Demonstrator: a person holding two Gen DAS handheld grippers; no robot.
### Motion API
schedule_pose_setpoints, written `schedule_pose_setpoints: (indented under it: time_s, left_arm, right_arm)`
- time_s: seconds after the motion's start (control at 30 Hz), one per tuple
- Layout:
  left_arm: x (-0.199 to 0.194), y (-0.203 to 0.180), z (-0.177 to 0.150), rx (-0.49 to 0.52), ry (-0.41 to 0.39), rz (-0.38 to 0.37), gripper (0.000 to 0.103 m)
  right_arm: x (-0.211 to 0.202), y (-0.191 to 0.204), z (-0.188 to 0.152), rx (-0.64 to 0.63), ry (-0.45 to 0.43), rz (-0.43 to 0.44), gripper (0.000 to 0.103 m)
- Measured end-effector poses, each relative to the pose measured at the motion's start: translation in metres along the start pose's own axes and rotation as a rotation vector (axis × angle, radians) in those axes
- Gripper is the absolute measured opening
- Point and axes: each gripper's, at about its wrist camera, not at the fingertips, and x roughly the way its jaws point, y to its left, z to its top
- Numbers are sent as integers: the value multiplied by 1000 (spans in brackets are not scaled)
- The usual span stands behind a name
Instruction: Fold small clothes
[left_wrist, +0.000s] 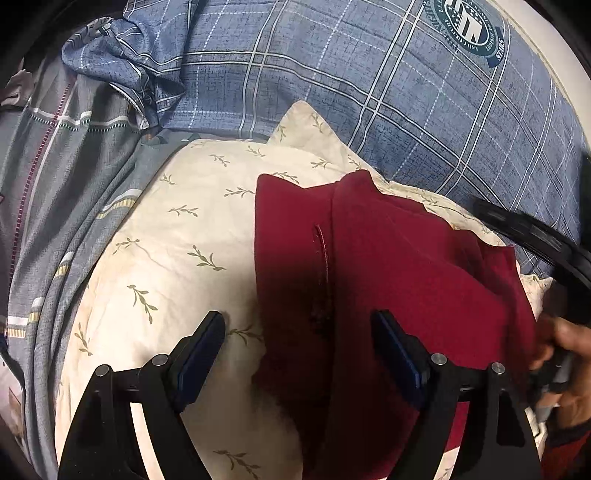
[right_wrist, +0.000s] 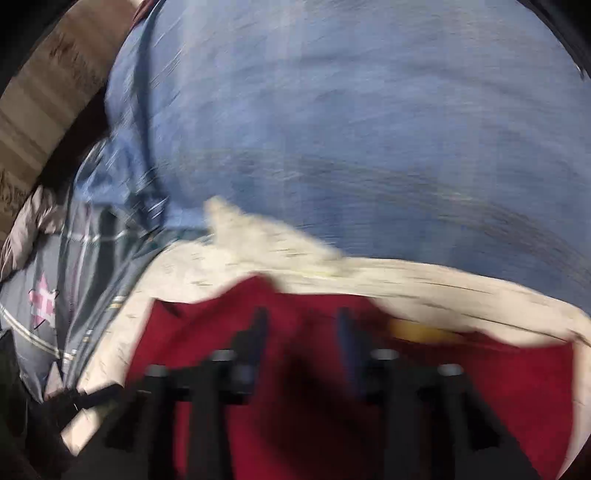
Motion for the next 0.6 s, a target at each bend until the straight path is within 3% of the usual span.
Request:
schedule_pose_setpoints:
  time_s: [0.13,0.2,0.27,0.33,0.37,0.4,0.5,0.6]
  left_arm:
    - [-1,-4,1,10,-9,13,82]
    - [0,-5,0,13,-9,20,82]
    - [1,-7,-1,20,-10,28,82]
    - [1,-9,-1,29,-12,36,83]
    - [2,-9,-1,30,-10,38,83]
    - [2,-10,-1,28,-8,38,83]
    - [3,-10,0,25,-6,40,83]
    - [3,-11,0,30,-7,51,83]
  right_arm:
    - [-47,-83,-16,81,-62,-235,64]
    - [-52,-128,-25,159,-39,-347,71]
    - [-45,-163,-32,232,20,-381,71]
    - [-32,-182,-41,296,64,-309,60]
    - [-26,-186,-44,311,84,-261,23]
    - [-21,-187,-46,307,100,-245,8]
    - [-26,-186,-45,271,37,-313,8]
    - [-19,-182,-44,269,79,-341,10]
